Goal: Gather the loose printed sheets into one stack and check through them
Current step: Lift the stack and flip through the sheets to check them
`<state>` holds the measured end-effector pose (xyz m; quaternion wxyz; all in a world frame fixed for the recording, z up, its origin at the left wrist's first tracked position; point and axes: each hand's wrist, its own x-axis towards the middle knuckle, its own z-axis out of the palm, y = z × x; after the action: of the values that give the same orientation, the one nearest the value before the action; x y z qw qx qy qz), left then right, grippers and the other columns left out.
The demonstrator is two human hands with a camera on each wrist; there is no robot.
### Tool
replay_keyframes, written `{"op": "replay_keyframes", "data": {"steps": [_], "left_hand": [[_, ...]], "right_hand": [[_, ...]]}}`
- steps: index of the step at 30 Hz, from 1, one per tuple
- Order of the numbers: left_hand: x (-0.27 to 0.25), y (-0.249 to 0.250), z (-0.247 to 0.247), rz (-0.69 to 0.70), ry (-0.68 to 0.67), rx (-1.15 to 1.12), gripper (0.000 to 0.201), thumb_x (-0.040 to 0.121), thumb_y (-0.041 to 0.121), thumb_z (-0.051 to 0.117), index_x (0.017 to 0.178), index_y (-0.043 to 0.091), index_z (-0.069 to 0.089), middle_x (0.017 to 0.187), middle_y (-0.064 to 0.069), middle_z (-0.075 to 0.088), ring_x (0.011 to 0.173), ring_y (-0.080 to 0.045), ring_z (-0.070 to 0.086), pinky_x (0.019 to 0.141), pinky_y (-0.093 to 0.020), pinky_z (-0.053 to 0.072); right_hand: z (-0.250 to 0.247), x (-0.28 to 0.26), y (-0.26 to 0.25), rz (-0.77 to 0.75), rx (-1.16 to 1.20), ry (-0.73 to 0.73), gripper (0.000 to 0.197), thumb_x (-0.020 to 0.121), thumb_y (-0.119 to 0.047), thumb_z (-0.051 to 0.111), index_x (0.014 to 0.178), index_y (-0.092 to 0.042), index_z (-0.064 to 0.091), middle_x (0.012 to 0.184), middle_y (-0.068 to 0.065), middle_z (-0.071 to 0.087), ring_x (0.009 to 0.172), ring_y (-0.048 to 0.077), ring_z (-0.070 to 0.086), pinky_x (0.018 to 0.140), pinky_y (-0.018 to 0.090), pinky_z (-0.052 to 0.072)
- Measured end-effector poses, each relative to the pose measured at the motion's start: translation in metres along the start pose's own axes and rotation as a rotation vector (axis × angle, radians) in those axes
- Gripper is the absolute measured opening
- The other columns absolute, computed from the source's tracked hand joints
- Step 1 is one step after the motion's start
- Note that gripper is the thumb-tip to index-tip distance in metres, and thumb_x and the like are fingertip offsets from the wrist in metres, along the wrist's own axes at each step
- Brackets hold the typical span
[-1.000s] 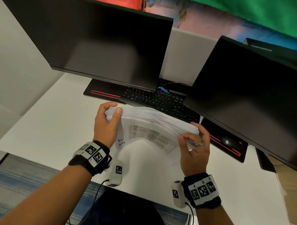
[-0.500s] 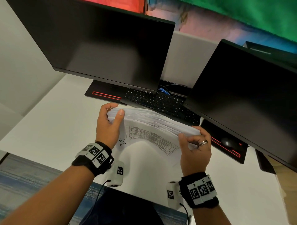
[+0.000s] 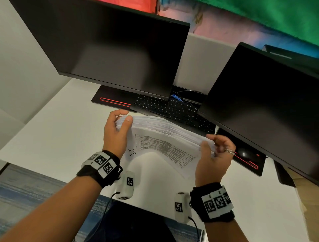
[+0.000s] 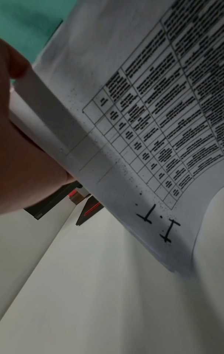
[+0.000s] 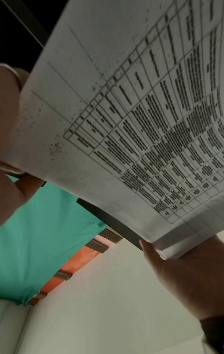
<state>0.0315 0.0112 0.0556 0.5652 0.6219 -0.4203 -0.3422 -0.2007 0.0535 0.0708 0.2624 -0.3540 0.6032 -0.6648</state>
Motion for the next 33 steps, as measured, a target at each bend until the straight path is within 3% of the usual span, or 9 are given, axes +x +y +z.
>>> {"op": "replay_keyframes", "data": {"steps": [8,11,15,20,22,25,28,30,33], "left_hand": [[0.0,0.003,0.002,0.011,-0.002,0.029,0.032,0.089,0.042,0.054,0.113,0.021,0.06,0.1,0.018,0.059,0.081,0.018,0.052,0.074,-0.019,0.04],[0.001,0.003,0.003,0.005,-0.007,0.026,0.031,0.088,0.043,0.054,0.111,0.023,0.06,0.099,0.018,0.059,0.083,0.014,0.053,0.074,-0.02,0.041],[0.008,0.001,0.003,0.003,0.009,-0.008,0.015,0.092,0.033,0.056,0.1,0.024,0.065,0.098,0.014,0.064,0.093,-0.007,0.057,0.087,-0.031,0.045],[0.012,0.001,0.003,0.025,-0.014,-0.013,0.014,0.093,0.032,0.057,0.096,0.024,0.067,0.094,0.014,0.066,0.091,-0.01,0.058,0.089,-0.033,0.045],[0.014,0.0,0.003,0.015,-0.024,-0.019,0.015,0.091,0.034,0.056,0.096,0.025,0.067,0.095,0.013,0.066,0.092,-0.011,0.057,0.09,-0.035,0.045],[0.014,0.002,0.001,-0.003,-0.018,-0.017,0.021,0.087,0.036,0.059,0.104,0.025,0.064,0.096,0.009,0.066,0.089,-0.008,0.058,0.086,-0.03,0.044],[0.012,0.004,-0.007,0.012,-0.175,-0.046,0.048,0.079,0.029,0.075,0.121,0.028,0.052,0.102,0.003,0.067,0.085,0.0,0.065,0.077,-0.019,0.052],[0.015,-0.001,-0.017,-0.026,-0.306,-0.016,0.07,0.073,0.009,0.085,0.128,0.028,0.046,0.104,0.003,0.064,0.083,0.004,0.066,0.071,-0.015,0.055],[0.021,-0.005,-0.024,-0.042,-0.424,0.177,0.043,0.071,0.017,0.085,0.109,0.019,0.065,0.088,0.009,0.071,0.077,-0.004,0.067,0.065,-0.012,0.053]], "right_hand": [[-0.005,0.002,0.003,-0.024,-0.116,-0.035,0.016,0.09,0.0,0.063,0.082,-0.013,0.062,0.102,-0.007,0.066,0.09,0.006,0.062,0.074,0.012,0.051],[-0.003,0.003,0.007,0.035,-0.057,0.031,0.009,0.09,0.0,0.063,0.085,-0.008,0.063,0.098,-0.007,0.068,0.086,0.007,0.062,0.072,0.013,0.052],[0.003,0.005,0.003,0.047,-0.064,0.068,0.016,0.089,-0.01,0.069,0.087,-0.025,0.063,0.089,-0.004,0.065,0.078,0.014,0.059,0.069,0.019,0.053],[0.005,0.01,0.005,0.105,-0.099,0.075,0.018,0.089,-0.015,0.069,0.077,-0.028,0.065,0.067,-0.017,0.063,0.064,0.001,0.056,0.062,0.022,0.052],[0.006,0.009,0.005,0.09,-0.078,0.07,0.026,0.089,-0.007,0.066,0.081,-0.031,0.065,0.073,-0.019,0.067,0.067,-0.005,0.06,0.067,0.017,0.051],[0.003,0.006,0.005,0.042,-0.017,0.05,0.034,0.091,0.004,0.056,0.094,-0.029,0.063,0.092,0.001,0.071,0.08,-0.006,0.064,0.074,0.009,0.05],[-0.007,0.004,0.009,0.063,0.061,-0.039,0.034,0.089,-0.001,0.064,0.117,-0.02,0.058,0.106,0.004,0.07,0.09,0.0,0.066,0.075,0.013,0.053],[-0.017,0.005,0.016,0.147,0.079,-0.163,0.064,0.079,0.004,0.077,0.132,-0.017,0.048,0.111,-0.001,0.067,0.093,0.004,0.069,0.071,0.018,0.058],[-0.023,0.014,0.021,0.247,-0.086,-0.251,0.054,0.07,-0.003,0.086,0.11,-0.027,0.061,0.098,-0.008,0.068,0.088,0.01,0.073,0.066,0.021,0.059]]}}
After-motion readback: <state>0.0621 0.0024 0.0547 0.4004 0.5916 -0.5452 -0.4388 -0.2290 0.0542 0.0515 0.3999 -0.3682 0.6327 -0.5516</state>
